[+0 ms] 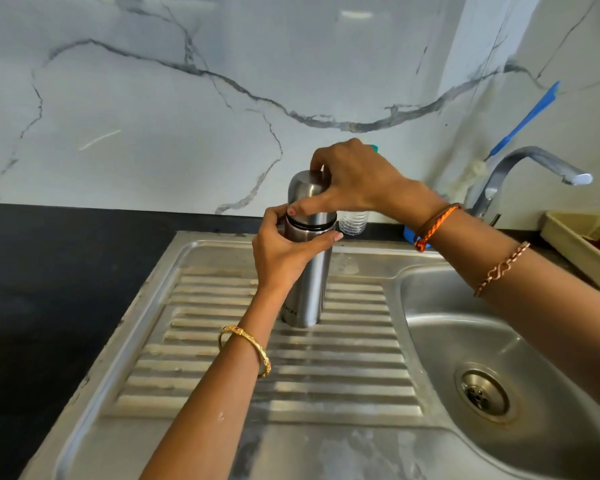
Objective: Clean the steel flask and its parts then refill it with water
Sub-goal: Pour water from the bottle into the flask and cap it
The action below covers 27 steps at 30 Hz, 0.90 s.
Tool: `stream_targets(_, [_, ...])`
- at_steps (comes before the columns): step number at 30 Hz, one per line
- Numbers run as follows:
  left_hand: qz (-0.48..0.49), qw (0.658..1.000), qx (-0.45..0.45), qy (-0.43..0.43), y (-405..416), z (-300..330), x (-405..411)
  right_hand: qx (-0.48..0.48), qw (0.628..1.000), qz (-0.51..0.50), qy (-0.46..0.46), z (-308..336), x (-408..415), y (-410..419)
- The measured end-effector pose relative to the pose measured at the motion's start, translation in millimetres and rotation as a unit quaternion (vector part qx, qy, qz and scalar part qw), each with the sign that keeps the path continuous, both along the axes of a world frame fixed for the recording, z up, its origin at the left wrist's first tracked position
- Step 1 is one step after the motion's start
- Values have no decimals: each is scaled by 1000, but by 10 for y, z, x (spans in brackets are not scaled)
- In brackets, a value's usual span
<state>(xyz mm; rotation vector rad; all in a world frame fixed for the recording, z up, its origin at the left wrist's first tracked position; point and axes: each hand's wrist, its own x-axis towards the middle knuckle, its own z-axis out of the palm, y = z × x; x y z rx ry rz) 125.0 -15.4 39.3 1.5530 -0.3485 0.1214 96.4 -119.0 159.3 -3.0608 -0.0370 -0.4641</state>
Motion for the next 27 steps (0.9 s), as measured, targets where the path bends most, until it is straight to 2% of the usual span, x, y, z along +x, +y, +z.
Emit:
stream_targets(2, [1,1000,0,-2,1,-18,1,5,1000,17,15,-26,-7,-13])
stream_targets(6, [-1,1000,-1,-11,-14,2,36,135,982,80,108,181,-103,-77])
stream_targets(8, [-1,1000,-1,-9,-17,17,36,85,987,84,104,185,-87,-65])
stream_targets(10, [-1,1000,-3,-6,-19,14,27,7,998,43,36,72,-50,4])
stream_targets(12, [-4,1000,-2,-5,-17,-4,21,-26,999,-13,-28,-32,-24,52])
stream_targets(13, [-7,1000,-1,-7,-13,-12,16,-13,1000,-10,-17,-52,-23,48])
stream_targets(17, [-8,1000,-2,-16,-7,-11,29,149,976,69,145,231,-132,-38])
stream_targets(19, [-7,1000,-3,-15,-11,-4,34,105,985,75,114,229,-124,-30])
stream_targets(22, [-6,1000,4,-11,-7,17,30,-25,999,-12,-31,84,-57,96])
stream_targets(24, [-11,1000,6,-10,0,22,22,-24,1000,9,16,62,-53,84])
stream_targets(26, [-9,1000,7,-11,7,19,18,45,993,52,94,144,-79,52])
stream_targets(27, [-8,1000,7,-11,9,18,16,57,992,57,95,153,-95,55])
